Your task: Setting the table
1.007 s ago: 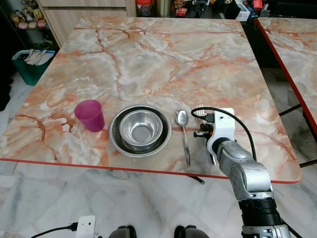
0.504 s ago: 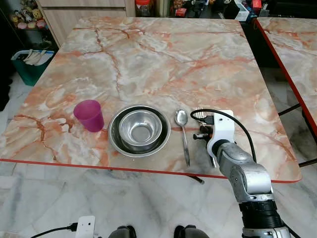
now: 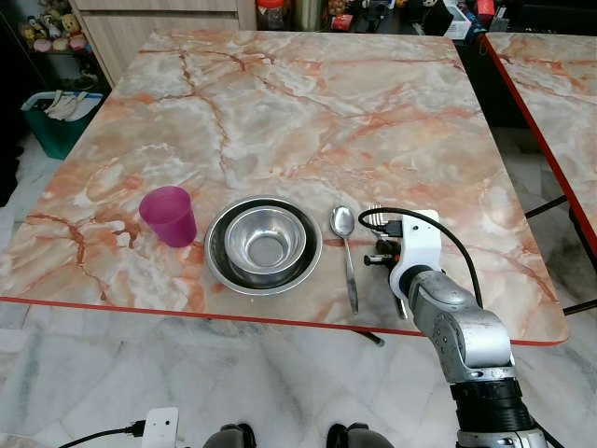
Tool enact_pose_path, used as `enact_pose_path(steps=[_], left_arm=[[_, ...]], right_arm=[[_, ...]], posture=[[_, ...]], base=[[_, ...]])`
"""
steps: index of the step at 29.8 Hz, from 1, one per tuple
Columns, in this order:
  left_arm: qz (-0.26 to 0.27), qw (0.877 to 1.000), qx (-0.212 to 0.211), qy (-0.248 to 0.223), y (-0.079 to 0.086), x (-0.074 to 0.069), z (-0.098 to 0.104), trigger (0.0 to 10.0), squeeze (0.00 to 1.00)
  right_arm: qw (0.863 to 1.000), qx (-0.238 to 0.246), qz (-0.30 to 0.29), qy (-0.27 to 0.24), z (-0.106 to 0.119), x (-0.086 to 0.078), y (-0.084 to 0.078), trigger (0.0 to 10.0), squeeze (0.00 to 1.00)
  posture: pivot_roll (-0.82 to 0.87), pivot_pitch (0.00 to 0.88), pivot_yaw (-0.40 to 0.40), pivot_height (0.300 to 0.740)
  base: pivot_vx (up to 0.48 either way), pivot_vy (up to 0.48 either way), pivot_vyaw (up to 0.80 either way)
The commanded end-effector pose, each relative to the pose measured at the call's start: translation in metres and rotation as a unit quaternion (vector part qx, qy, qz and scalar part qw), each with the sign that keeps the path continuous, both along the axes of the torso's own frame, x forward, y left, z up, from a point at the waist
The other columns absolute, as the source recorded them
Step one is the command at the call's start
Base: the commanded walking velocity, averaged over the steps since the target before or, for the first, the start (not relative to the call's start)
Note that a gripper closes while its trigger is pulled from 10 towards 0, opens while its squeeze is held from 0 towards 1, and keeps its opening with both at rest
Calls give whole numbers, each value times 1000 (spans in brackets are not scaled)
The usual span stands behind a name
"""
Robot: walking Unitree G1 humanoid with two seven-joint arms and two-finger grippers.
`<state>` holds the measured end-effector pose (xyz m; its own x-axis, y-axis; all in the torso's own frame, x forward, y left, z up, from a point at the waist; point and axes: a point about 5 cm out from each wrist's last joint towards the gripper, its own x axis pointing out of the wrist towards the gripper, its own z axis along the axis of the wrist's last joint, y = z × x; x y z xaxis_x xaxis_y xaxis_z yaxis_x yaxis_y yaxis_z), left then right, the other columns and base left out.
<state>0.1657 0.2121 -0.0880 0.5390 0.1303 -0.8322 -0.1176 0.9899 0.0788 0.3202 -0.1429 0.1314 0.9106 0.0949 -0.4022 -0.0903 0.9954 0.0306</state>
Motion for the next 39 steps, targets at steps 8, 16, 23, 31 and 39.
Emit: enact_pose_path(steps=[8, 16, 23, 31, 39], left_arm=[[-6, 1000, -10, 28, -7, -12, -7, 10000, 0], [-7, 1000, -11, 28, -10, -10, -7, 10000, 0], [-8, 1000, -13, 27, -13, -10, -7, 10000, 0], [-9, 1000, -14, 20, -13, -4, -5, 10000, 0], [-9, 1000, -18, 23, -18, -5, -6, 10000, 0]], right_arm=[[1000, -1, 7, 3, -1, -3, 1, 10000, 1000], [1000, -1, 6, 0, 1, -3, 1, 10000, 1000], [1000, -1, 6, -2, 2, -2, 1, 10000, 1000], [1000, 1, 7, -5, 3, -1, 1, 10000, 1000], [1000, -3, 9, -4, 3, 0, 1, 10000, 0]], posture=[[15, 217, -30, 711], [15, 218, -30, 711], [15, 216, -30, 711], [16, 213, -30, 711], [16, 213, -31, 711]], base=[[0, 0, 0], [0, 0, 0], [0, 0, 0], [0, 0, 0], [0, 0, 0]])
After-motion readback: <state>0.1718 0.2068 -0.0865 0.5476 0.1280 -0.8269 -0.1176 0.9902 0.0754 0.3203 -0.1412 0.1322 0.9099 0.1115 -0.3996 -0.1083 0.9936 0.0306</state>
